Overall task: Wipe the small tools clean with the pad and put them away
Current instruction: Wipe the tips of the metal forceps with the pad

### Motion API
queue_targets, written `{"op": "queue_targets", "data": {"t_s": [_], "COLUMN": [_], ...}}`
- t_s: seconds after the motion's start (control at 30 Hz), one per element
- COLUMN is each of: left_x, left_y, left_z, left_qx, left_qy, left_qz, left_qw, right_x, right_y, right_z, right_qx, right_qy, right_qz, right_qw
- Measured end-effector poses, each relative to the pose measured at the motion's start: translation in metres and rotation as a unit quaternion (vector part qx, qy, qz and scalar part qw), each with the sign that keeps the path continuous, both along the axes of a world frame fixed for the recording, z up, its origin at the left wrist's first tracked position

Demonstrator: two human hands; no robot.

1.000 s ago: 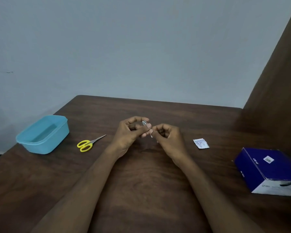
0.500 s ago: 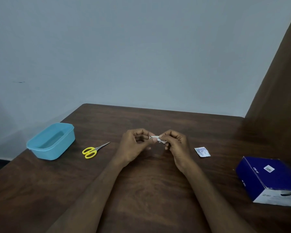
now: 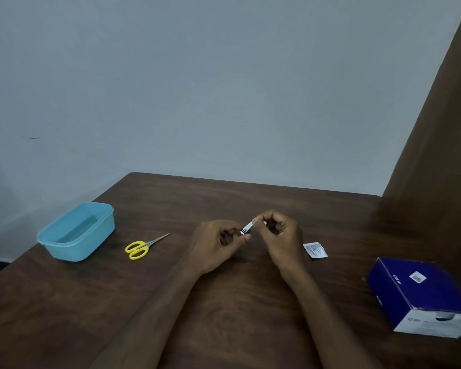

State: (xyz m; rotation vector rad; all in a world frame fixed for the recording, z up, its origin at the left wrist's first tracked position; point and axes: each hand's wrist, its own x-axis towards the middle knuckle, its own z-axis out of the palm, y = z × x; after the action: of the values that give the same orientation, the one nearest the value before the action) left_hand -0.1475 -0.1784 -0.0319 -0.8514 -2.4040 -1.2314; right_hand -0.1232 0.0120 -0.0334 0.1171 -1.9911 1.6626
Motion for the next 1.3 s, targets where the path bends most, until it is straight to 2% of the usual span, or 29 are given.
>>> {"op": "queue_targets", "data": {"t_s": [0.17, 0.33, 0.43, 0.53, 0.73, 0.9, 1.07, 1.3], "left_x": [-0.005, -0.004, -0.005, -0.009, -0.010, -0.009, -0.008, -0.008], "left_y": [-0.001, -0.002, -0.002, -0.004, -0.004, -0.004, -0.003, -0.004], "left_z": [-0.001, 0.000, 0.002, 0.002, 0.003, 0.000, 0.001, 0.002], "left_qx": [0.032, 0.046, 0.044, 0.019, -0.002, -0.006, -0.034, -0.019], "left_qy": [-0.029, -0.019, -0.001, 0.019, 0.038, 0.055, 0.071, 0.078], "left_qz": [-0.036, -0.013, 0.003, 0.013, -0.014, -0.019, -0.044, -0.031], "left_qw": [0.998, 0.999, 0.999, 1.000, 0.999, 0.998, 0.996, 0.996], "right_x": [-0.003, -0.005, -0.002, 0.002, 0.001, -0.004, -0.008, -0.005], "right_y": [-0.001, -0.002, -0.005, -0.009, -0.003, -0.003, -0.003, -0.001], "right_z": [0.000, 0.005, 0.007, 0.011, 0.001, -0.001, -0.004, -0.001], "right_qx": [-0.025, -0.108, -0.152, -0.157, -0.086, -0.146, -0.140, -0.155], "right_qy": [-0.011, -0.012, 0.003, 0.006, -0.041, -0.082, -0.095, -0.107], "right_qz": [0.000, -0.020, 0.013, 0.048, 0.076, 0.061, 0.061, 0.112], "right_qw": [1.000, 0.994, 0.988, 0.986, 0.993, 0.984, 0.984, 0.976]}}
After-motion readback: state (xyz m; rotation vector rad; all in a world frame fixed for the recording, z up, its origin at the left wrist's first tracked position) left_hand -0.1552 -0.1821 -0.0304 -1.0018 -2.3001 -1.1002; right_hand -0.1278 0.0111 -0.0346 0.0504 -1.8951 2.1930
